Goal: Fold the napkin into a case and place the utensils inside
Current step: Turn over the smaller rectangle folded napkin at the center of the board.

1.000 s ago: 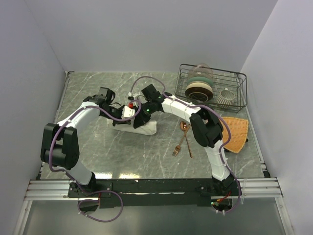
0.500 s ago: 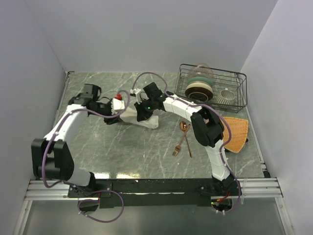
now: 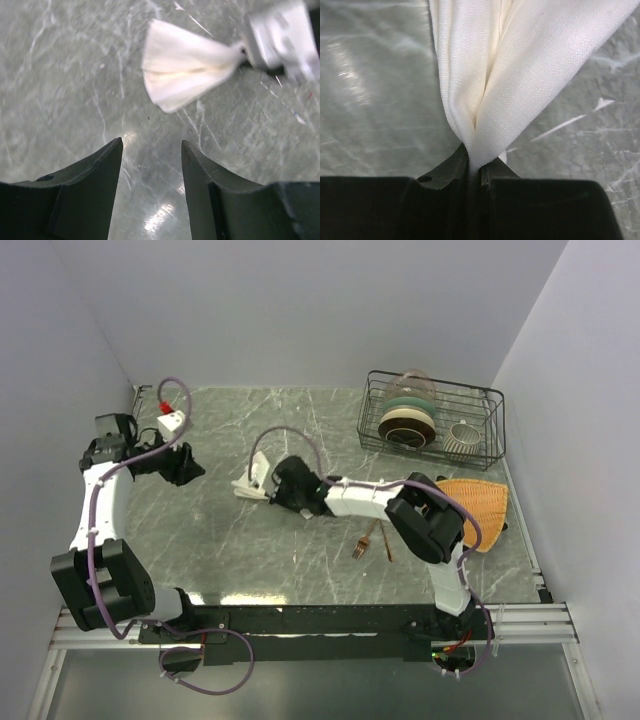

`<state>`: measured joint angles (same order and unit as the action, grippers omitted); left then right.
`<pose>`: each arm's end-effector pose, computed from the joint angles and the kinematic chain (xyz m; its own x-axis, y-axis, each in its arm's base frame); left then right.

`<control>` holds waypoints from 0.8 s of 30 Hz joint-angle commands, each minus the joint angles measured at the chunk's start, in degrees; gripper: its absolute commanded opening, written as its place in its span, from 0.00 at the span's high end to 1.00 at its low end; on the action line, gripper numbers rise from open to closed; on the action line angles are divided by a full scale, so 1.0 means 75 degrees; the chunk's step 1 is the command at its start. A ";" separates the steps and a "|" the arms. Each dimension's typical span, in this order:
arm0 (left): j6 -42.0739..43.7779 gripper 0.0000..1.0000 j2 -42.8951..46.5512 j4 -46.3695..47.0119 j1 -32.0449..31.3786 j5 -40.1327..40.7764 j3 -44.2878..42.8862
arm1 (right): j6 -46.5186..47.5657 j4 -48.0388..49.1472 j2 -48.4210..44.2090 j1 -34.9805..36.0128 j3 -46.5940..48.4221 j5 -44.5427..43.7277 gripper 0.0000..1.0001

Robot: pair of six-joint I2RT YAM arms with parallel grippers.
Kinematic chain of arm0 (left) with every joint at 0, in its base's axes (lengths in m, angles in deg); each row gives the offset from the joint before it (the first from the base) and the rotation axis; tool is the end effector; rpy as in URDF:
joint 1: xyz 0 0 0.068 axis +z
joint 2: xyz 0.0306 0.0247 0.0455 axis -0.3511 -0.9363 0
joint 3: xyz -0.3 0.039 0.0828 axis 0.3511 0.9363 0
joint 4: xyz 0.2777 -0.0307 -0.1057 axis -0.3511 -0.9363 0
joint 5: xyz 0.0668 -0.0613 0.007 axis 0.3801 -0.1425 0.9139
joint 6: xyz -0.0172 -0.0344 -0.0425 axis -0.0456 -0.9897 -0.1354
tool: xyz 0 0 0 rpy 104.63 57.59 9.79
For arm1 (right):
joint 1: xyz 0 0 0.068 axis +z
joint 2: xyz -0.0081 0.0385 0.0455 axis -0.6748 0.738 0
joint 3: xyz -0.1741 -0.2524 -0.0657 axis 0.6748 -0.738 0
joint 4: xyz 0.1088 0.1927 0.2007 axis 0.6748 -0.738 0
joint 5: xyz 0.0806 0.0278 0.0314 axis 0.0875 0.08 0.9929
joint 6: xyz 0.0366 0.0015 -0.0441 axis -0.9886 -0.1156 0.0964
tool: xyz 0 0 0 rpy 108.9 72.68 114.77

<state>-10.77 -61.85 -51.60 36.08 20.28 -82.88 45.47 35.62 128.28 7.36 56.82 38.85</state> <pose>0.3001 0.0509 0.3294 -0.3909 0.3485 -0.8519 0.7278 0.6836 -0.0543 0.3176 0.3795 0.1756 -0.0617 -0.7281 -0.6827 -0.9005 0.3356 -0.2765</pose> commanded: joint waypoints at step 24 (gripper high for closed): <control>-0.0692 0.45 -0.0323 -0.0355 0.0812 -0.0872 0.0161 | 0.0727 0.0792 -0.0977 0.1610 -0.1249 -0.1163 0.18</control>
<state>-18.62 -64.06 -52.04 41.85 16.93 -81.33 52.88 45.10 124.59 18.92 46.59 26.61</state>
